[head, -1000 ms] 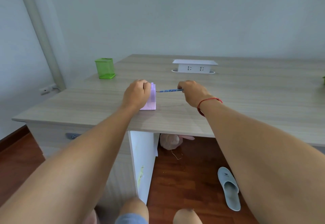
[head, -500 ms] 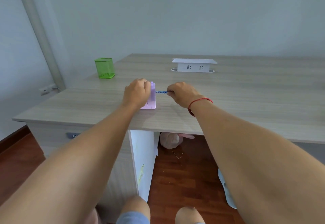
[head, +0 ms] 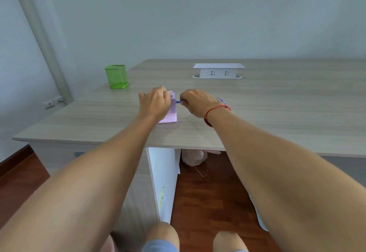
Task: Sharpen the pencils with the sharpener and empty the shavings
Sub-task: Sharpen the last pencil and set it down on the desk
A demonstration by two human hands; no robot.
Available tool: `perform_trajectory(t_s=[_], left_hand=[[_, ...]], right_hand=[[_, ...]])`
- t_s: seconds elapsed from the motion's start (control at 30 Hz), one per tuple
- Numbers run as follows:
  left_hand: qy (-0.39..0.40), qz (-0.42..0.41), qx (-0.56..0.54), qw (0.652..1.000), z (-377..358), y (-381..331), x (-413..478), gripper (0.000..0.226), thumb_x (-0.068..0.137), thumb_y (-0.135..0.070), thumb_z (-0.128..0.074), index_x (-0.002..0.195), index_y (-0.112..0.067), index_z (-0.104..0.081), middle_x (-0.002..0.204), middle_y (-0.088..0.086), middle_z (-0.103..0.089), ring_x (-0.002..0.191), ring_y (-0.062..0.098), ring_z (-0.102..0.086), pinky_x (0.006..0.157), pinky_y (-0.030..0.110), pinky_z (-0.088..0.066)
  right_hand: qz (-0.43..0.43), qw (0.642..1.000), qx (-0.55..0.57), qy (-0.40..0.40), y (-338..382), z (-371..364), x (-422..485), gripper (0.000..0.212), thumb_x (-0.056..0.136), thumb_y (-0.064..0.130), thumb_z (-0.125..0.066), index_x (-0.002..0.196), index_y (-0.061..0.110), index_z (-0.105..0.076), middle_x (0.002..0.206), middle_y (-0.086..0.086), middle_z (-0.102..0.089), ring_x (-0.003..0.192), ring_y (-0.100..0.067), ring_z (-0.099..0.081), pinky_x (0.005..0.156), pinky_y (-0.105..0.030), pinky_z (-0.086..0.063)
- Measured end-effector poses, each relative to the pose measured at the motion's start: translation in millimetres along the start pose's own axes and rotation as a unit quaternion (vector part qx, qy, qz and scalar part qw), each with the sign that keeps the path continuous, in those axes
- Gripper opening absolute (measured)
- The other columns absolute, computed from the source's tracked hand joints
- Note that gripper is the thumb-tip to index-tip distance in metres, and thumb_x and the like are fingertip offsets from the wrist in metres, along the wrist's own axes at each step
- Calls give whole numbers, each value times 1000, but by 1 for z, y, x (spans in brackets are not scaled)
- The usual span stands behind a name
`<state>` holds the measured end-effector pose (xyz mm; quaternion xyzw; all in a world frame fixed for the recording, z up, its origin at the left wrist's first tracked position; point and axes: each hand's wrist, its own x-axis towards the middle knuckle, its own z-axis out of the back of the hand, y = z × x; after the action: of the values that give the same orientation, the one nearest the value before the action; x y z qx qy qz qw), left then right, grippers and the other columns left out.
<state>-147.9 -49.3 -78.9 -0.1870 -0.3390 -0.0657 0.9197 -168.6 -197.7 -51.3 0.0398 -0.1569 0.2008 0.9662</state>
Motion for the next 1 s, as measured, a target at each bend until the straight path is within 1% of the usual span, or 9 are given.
perform_trajectory(t_s=[0.13,0.23,0.3,0.4,0.5,0.6,0.7,0.83,1.0], left_hand=[[41,14,-18,999,3,1,2,29,97,-17,-32,91,-5,-58,103,16,-66,95,34,-56,83,37,-33],[95,36,-112,989,9,3,6,31,94,-23,-33,94,-4,-57,109,16,-63,103,34,-55,87,38,-41],[84,57,-178,979,18,3,4,33,95,-25,-33,107,-6,-56,117,15,-60,110,31,-53,91,37,-41],[44,100,-200,974,29,14,-3,34,98,-20,-31,119,-4,-53,124,17,-58,116,32,-52,98,36,-42],[103,106,-168,975,34,29,-16,36,93,-22,-32,110,-3,-58,113,24,-63,105,37,-58,90,42,-49],[186,71,-117,973,33,35,-31,19,90,-10,-37,83,-9,-54,94,18,-64,86,31,-57,71,32,-40],[198,41,-89,975,30,43,-36,21,85,2,-39,89,-4,-59,98,17,-65,93,32,-60,72,27,-38],[211,2,9,977,26,56,-32,21,92,-6,-45,99,1,-63,106,22,-66,99,37,-60,79,35,-45],[222,-29,83,971,21,61,-26,24,95,-13,-43,102,-3,-63,106,21,-65,98,37,-60,77,36,-44]], right_hand=[[-4,1000,0,4,1,-2,-2,29,102,18,-37,114,8,-62,120,-10,-61,110,-29,-57,83,-35,-42],[-17,999,-32,6,2,2,-3,28,103,22,-39,117,11,-60,122,-9,-61,112,-29,-57,87,-35,-42],[-25,998,-50,4,5,4,-3,28,102,21,-41,123,11,-56,125,-8,-59,114,-29,-57,91,-36,-42],[-23,999,-46,-5,13,3,-2,38,97,7,-46,134,14,-44,131,-9,-53,115,-30,-56,93,-37,-42],[-1,999,32,19,27,5,-3,67,89,1,-54,147,18,-26,140,-9,-42,120,-33,-52,95,-43,-45],[25,996,57,68,40,8,1,89,81,0,-61,152,20,-12,149,-6,-30,125,-34,-49,98,-44,-46],[16,993,51,106,50,5,7,86,77,10,-67,149,17,-19,148,-5,-29,123,-35,-51,98,-45,-47],[2,996,-5,94,64,-1,11,89,78,24,-72,148,14,-19,143,-11,-35,128,-34,-46,98,-46,-46],[-15,997,-28,69,71,-13,25,66,78,30,-69,133,11,-39,132,-11,-43,123,-34,-50,96,-47,-47]])
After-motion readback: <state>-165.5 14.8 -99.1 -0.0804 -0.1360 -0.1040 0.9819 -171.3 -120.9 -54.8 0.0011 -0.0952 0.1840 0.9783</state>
